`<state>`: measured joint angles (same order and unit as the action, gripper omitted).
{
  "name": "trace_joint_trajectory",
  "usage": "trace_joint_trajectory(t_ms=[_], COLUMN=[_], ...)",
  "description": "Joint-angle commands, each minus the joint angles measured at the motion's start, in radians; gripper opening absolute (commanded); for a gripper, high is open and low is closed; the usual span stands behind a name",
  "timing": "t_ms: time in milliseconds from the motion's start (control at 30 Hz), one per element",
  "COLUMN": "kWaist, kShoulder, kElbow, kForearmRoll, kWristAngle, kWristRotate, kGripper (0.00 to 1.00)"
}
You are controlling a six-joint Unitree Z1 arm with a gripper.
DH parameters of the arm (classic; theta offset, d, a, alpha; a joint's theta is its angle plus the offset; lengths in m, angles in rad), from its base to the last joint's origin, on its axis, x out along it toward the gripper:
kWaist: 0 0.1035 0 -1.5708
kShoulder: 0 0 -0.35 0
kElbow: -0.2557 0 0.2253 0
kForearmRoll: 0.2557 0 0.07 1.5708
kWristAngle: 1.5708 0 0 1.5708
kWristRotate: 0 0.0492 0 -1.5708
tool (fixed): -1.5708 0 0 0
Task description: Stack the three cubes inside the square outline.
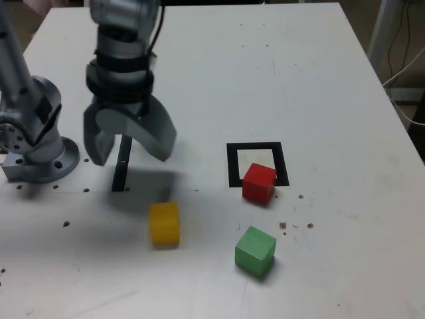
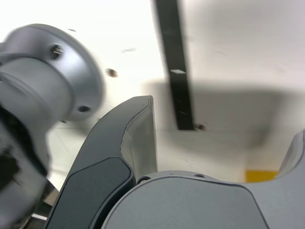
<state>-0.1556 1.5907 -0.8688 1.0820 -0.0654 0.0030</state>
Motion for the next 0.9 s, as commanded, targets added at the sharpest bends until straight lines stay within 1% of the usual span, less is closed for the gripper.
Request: trace_joint_trajectory(t_ms=[0, 267, 433, 633, 867], kWaist=[-0.015, -0.047, -0.067, -0.093, -0.101], kShoulder=[0.019, 0.064, 0.104, 0.165, 0.243], kElbow=[-0.028, -0.123, -0.189, -0.298, -0.417], kForearmRoll=[0.006, 0.006, 0.011, 0.040, 0.078], kWristAngle=[0.002, 0.035, 0.044, 0.064, 0.082], kWristRotate=[-0.005, -0.006, 0.001, 0.020, 0.069], kGripper=[1.00, 0.99, 0.99, 0.99, 0.99])
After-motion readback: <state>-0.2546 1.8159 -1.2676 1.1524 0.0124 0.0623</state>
